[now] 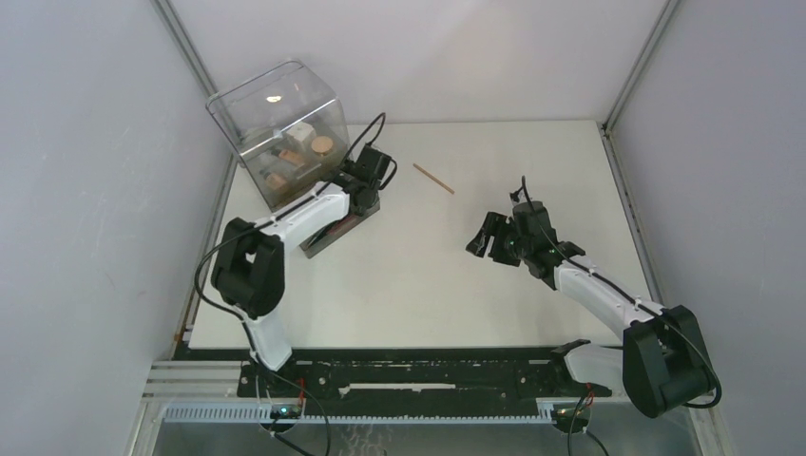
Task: Organize the makeup
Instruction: Place the makeup in the drawer, then pick up the makeup brush from the center of the board.
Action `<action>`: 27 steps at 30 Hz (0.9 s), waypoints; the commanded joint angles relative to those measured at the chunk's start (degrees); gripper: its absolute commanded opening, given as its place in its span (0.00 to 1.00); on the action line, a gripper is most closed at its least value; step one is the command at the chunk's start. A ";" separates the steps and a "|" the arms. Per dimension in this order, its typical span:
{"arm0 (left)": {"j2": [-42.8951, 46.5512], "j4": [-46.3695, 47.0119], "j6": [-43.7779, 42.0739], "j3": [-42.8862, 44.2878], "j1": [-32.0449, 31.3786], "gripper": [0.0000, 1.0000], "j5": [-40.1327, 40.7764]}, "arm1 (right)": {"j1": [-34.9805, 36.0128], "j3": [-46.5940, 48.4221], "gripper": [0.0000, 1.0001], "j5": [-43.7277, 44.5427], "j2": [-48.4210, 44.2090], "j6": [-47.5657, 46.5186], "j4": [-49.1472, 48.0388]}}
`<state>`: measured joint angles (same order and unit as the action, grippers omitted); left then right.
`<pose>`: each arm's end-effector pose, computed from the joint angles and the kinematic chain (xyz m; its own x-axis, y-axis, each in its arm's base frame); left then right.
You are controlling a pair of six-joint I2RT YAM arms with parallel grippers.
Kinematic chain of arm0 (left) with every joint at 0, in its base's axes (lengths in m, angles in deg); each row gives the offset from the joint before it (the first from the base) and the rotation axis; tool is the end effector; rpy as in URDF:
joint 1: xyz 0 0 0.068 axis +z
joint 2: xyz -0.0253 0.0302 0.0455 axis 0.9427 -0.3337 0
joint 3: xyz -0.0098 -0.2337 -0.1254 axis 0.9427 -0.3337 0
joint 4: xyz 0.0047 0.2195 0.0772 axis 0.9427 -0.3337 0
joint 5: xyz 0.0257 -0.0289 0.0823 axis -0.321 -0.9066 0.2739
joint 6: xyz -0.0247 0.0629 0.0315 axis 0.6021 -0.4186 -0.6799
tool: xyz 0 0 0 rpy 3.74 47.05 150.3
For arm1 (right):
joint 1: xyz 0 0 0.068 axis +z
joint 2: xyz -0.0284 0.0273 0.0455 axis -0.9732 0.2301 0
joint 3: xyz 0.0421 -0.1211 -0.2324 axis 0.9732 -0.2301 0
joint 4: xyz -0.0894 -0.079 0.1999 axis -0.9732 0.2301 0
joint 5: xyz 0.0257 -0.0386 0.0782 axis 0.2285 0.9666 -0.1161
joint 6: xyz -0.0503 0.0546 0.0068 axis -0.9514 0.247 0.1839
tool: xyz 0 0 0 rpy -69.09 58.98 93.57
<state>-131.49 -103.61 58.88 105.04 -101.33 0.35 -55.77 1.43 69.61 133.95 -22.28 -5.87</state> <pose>0.3332 -0.1468 0.2425 -0.6904 0.5912 -0.4169 0.1734 0.6948 0.6980 0.2201 0.0955 0.1963 -0.7904 0.2509 -0.5589 -0.0616 0.8751 0.4800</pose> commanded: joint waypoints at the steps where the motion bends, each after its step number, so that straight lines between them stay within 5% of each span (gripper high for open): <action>1: -2.80 9.23 -7.18 0.94 -0.23 0.01 8.16 | -0.10 0.23 0.74 -0.57 -0.14 0.57 -1.07; 5: -6.11 7.96 -5.46 5.43 -0.26 0.48 12.33 | -0.17 -0.52 0.74 0.41 -1.55 0.34 -0.25; 8: -6.02 4.84 -1.95 7.86 -0.21 0.63 10.50 | -0.18 -1.08 0.74 1.37 -2.33 0.24 0.17; 16: 1.91 -2.93 10.81 11.08 -0.22 0.61 -2.95 | -0.11 0.66 0.74 3.19 -1.66 -1.91 1.03; 27: 15.02 -5.83 21.00 5.49 -0.07 0.61 -19.53 | 2.43 23.81 0.76 9.76 18.80 -10.83 11.84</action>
<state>-121.64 -107.90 74.33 112.42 -101.36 -12.55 -54.37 16.80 76.13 146.45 -28.07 2.50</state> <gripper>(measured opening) 0.611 0.753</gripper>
